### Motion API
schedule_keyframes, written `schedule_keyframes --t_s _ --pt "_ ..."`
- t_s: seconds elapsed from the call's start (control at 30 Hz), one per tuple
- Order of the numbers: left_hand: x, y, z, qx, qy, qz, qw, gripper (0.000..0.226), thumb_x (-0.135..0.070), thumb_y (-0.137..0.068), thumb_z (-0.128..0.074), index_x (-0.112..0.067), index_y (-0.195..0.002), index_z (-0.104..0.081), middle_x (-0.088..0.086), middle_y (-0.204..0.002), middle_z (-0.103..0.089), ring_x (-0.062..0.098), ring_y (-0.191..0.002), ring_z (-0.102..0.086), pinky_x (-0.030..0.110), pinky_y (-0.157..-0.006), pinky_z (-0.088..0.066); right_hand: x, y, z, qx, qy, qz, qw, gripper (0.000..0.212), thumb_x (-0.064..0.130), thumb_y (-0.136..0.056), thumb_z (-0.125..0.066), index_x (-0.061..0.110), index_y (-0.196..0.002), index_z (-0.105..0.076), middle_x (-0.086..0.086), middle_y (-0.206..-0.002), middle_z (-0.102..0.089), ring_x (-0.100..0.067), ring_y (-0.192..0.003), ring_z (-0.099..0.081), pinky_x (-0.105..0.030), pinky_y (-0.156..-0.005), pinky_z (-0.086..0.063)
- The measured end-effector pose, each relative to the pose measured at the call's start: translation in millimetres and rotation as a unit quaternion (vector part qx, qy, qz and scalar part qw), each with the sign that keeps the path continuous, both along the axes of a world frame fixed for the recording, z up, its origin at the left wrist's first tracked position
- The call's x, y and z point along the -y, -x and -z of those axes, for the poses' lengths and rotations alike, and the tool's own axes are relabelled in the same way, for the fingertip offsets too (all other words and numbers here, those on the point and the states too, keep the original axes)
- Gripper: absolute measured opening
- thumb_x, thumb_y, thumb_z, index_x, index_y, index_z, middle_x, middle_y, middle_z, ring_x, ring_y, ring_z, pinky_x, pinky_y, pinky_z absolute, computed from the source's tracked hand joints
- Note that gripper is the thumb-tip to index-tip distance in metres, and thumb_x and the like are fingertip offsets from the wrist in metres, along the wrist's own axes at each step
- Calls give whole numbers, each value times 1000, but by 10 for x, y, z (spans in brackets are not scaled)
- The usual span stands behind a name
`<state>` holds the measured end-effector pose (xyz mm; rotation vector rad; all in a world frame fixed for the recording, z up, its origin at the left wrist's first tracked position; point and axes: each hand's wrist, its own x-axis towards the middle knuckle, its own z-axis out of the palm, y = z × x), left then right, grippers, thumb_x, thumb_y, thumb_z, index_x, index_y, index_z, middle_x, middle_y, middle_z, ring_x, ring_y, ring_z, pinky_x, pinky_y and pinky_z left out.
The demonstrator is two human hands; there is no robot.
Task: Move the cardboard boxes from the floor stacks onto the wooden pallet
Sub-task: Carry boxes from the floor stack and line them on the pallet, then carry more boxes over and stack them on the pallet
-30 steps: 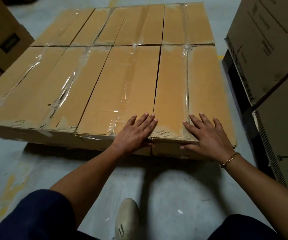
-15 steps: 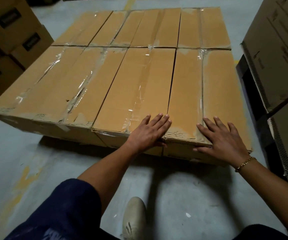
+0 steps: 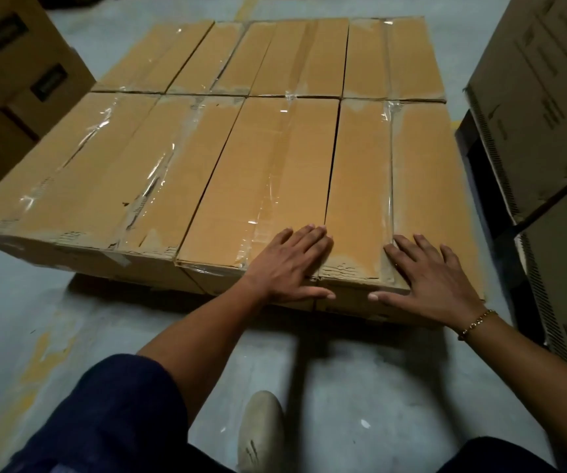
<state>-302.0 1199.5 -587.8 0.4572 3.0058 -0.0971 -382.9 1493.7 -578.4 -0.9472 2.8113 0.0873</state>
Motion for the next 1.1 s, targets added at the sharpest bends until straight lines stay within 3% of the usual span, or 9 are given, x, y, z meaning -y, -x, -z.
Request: schedule_keyframes --t_s 0.13,0.37,0.63,1.1 --pt "53 50 -264 -18 -40 -53 998 99 -85 -92 -17 -18 -163 -7 5 -171 -4 20 -157 -6 49 -127 -11 18 75 -206 19 67 38 997 110 98 -75 -11 29 -160 -21 1 -169 -18 -24 -155 -19 -53 -123 -16" --pt "316 -52 -1155 -10 -82 -135 987 89 -78 -94 -3 -22 -163 -6 1 -171 -4 18 -157 -5 45 -127 -9 48 163 -1004 54 87 94 990 99 89 -83 -14 27 -160 -23 0 -169 -19 -24 -155 -20 -52 -123 -16" --pt "419 -116 -2456 -31 -111 -185 976 80 -70 -100 -20 -21 -162 -18 2 -170 -14 20 -156 -13 47 -125 -15 203 122 -2271 79 76 114 987 100 87 -85 -7 25 -161 -19 0 -170 -17 -21 -155 -17 -51 -124 -16" --pt "837 -513 -4763 -7 -149 -254 956 76 -69 -102 -25 -24 -163 -18 0 -171 -12 19 -157 -10 45 -126 -9 822 -124 -4600 123 117 126 977 86 78 -95 -20 25 -163 -14 5 -170 -16 -16 -156 -12 -48 -125 -14"
